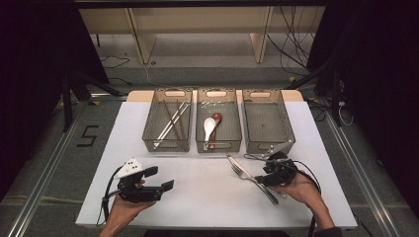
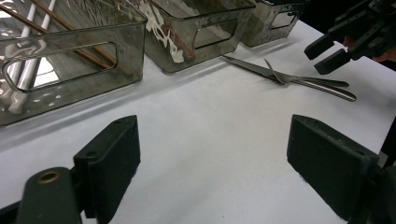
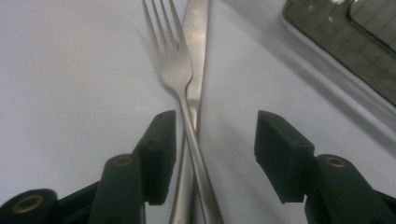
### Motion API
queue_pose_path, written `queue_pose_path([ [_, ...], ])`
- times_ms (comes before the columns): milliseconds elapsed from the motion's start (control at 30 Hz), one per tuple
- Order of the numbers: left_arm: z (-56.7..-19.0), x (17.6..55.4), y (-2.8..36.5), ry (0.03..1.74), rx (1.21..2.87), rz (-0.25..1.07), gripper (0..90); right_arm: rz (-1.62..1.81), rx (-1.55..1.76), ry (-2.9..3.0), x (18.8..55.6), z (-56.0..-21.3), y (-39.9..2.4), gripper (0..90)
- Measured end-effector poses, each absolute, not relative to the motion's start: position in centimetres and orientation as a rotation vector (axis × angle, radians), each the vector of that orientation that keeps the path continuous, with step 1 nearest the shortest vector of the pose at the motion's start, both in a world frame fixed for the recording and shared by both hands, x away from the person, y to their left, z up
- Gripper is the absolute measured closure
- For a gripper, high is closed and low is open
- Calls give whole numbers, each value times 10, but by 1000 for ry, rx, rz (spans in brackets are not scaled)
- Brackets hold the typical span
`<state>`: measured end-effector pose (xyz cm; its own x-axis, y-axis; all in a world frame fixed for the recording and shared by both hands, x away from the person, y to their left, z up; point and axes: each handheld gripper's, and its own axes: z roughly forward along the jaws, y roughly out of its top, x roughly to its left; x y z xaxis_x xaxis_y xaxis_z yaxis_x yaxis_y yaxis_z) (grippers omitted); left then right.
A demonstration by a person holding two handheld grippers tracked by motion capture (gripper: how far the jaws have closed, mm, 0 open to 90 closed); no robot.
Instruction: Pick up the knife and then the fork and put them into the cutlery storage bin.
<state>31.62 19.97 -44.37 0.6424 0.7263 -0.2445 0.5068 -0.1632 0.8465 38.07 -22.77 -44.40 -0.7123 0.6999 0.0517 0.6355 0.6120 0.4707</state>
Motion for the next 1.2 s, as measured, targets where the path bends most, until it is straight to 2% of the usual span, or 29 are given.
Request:
queue_pose_path([
  [533, -446, 316, 199, 976, 1844, 265, 170, 498, 1016, 2799, 376, -452, -228, 681],
  [1200, -447, 317, 197, 975, 1853, 263, 170, 363, 1043, 2841, 385, -456, -222, 777],
])
